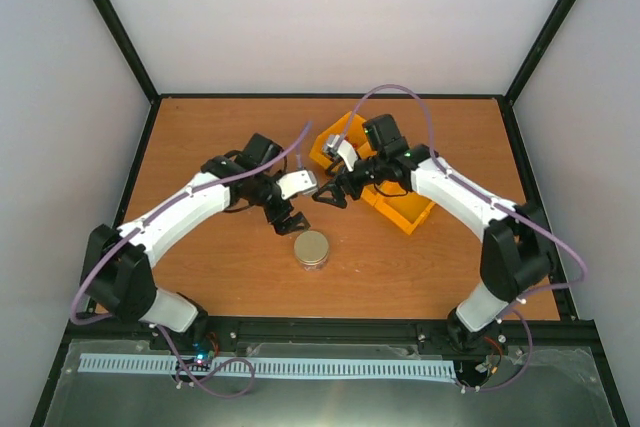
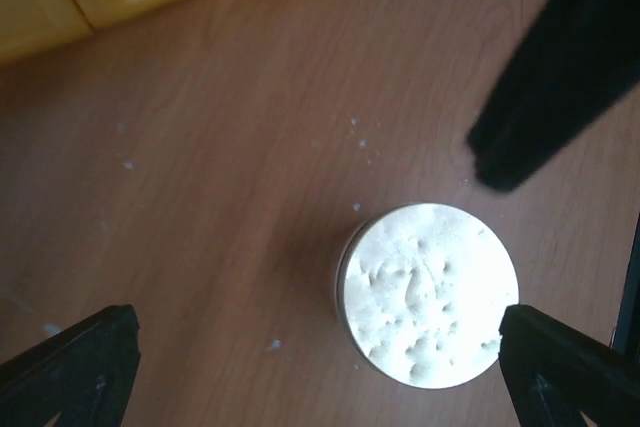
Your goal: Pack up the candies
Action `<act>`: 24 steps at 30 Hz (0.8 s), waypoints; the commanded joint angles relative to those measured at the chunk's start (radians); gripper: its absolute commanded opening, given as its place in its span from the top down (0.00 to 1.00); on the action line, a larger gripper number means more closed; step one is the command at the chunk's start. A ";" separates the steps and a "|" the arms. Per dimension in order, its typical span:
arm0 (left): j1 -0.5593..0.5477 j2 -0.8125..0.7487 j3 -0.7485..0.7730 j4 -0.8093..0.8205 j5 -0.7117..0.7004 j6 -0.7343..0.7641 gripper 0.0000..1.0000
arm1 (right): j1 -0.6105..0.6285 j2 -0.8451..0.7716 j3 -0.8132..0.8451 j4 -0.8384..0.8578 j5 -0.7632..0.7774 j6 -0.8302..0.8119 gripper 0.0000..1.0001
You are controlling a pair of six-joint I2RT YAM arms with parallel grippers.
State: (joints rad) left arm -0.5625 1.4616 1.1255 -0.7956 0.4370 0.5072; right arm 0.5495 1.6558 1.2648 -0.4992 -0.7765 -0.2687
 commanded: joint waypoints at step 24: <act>0.041 -0.131 0.017 0.030 0.080 -0.017 0.00 | 0.017 -0.319 -0.653 0.708 -0.060 -0.033 0.00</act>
State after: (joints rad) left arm -0.5270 1.3373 1.1400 -0.7650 0.4770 0.4309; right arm 0.5133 1.3712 0.6701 0.1143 -0.7567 -0.2066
